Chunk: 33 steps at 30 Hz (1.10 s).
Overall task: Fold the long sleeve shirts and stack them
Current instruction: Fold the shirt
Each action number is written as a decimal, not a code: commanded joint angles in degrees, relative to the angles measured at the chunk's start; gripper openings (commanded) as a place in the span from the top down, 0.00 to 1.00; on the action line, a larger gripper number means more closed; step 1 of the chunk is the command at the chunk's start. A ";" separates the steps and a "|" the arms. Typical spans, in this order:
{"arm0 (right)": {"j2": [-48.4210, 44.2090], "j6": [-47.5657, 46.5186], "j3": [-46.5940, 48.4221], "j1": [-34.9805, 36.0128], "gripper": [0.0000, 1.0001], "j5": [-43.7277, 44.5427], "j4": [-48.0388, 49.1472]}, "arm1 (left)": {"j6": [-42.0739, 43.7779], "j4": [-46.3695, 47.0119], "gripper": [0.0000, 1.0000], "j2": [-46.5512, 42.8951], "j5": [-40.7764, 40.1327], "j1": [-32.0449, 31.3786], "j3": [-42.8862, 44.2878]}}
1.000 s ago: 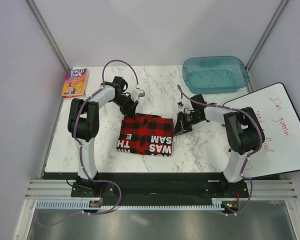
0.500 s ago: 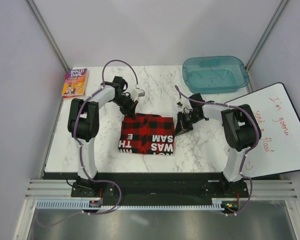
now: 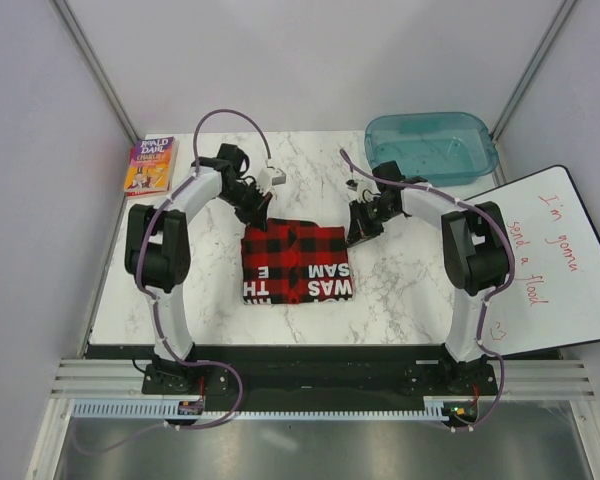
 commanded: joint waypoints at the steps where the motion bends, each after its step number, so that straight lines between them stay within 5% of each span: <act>1: -2.36 -5.47 2.91 -0.18 0.99 1.49 -3.84 | -1.02 -0.79 0.97 -5.12 4.17 -0.76 1.60; 11: -1.21 -10.73 11.95 -1.59 0.77 6.68 -10.78 | -2.16 1.67 0.96 2.54 -3.90 -0.41 0.48; 18: -3.41 -11.53 13.81 0.34 0.74 0.18 -13.60 | -13.22 3.34 0.98 -1.14 -8.22 0.20 -6.01; 21: -3.41 -13.37 14.24 2.45 0.74 -1.58 -14.30 | -15.79 3.26 0.78 -5.27 -1.33 0.47 -10.23; 22: -3.06 -13.90 14.59 3.50 0.74 -2.19 -15.00 | -15.79 3.34 0.60 -9.55 1.68 1.34 -11.38; 24: -2.71 -15.31 15.47 4.64 0.74 -2.55 -15.70 | -15.88 6.32 0.47 -13.61 5.47 1.78 -14.19; 26: -2.01 -15.40 15.83 6.23 0.75 -2.47 -15.18 | -14.13 7.47 0.19 -16.53 7.42 1.96 -14.73; 28: -0.34 -14.70 16.00 7.45 0.75 -1.76 -13.52 | -12.11 7.74 0.09 -16.01 9.35 1.96 -13.25; 33: 5.11 -12.33 17.84 7.99 0.77 4.03 -9.56 | -9.74 7.39 0.02 -6.62 9.01 1.87 -5.34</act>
